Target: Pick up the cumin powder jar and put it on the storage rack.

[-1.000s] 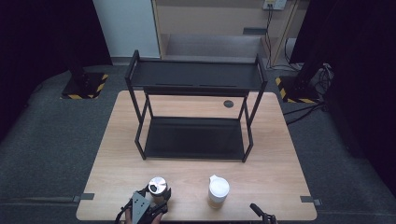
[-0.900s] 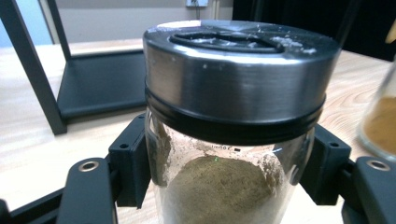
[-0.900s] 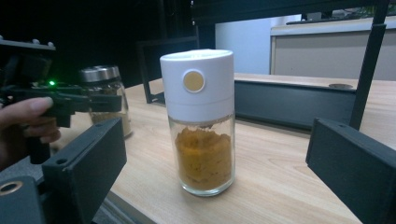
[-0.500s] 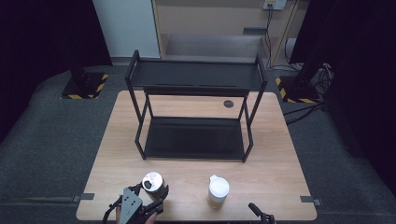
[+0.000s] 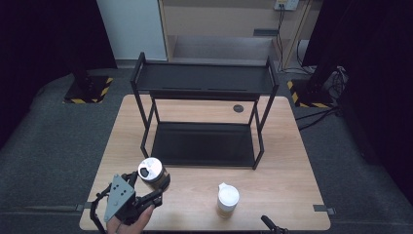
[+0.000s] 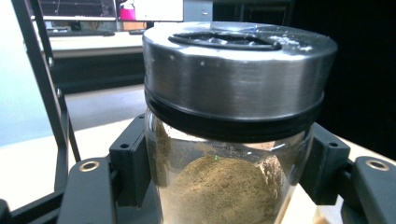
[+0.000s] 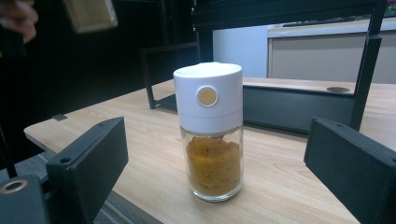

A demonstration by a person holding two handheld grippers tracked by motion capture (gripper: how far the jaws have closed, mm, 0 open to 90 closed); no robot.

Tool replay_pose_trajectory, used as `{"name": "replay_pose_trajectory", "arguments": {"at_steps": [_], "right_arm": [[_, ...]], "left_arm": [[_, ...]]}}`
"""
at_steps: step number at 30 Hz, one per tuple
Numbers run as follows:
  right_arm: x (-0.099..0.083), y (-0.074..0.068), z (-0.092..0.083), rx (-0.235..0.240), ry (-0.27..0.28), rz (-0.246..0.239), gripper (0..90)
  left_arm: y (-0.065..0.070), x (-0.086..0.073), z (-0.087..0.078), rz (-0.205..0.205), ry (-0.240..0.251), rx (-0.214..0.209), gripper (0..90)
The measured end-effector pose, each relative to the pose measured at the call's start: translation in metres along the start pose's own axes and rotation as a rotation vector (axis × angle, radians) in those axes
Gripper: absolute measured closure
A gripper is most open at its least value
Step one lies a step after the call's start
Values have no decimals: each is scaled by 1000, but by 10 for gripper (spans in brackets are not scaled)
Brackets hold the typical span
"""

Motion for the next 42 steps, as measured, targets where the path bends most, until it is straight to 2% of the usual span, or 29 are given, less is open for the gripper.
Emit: {"name": "replay_pose_trajectory", "arguments": {"at_steps": [4,8,17,20,21,24,33,42], "right_arm": [[4,1,0,-8,7,-2,61],[6,2,-1,-11,13,2,62],[8,5,-3,-15,20,3,65],[9,6,-4,-17,22,4,66],[9,6,-4,-17,22,4,66],[10,6,-5,-20,25,4,67],[11,5,-6,-26,34,6,69],[13,6,-11,-38,37,4,70]], "left_arm": [[-9,25,9,-1,12,-21,300],[-15,45,19,13,18,-26,299],[-34,83,41,-16,32,-33,300],[-36,97,48,3,32,-23,299],[-36,97,48,3,32,-23,300],[-40,113,60,13,19,-23,300],[-40,136,83,47,5,-20,300],[-52,153,103,33,32,-15,300]]}}
Point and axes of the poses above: each handheld gripper's, and its own axes: z roughly forward along the jaws, x roughly out of its top, y roughly to its right, the point moved 2 cm from there along z, roughly forward along the jaws, and after that the axes turned 3 degrees about -z, right-handed, at the moved point
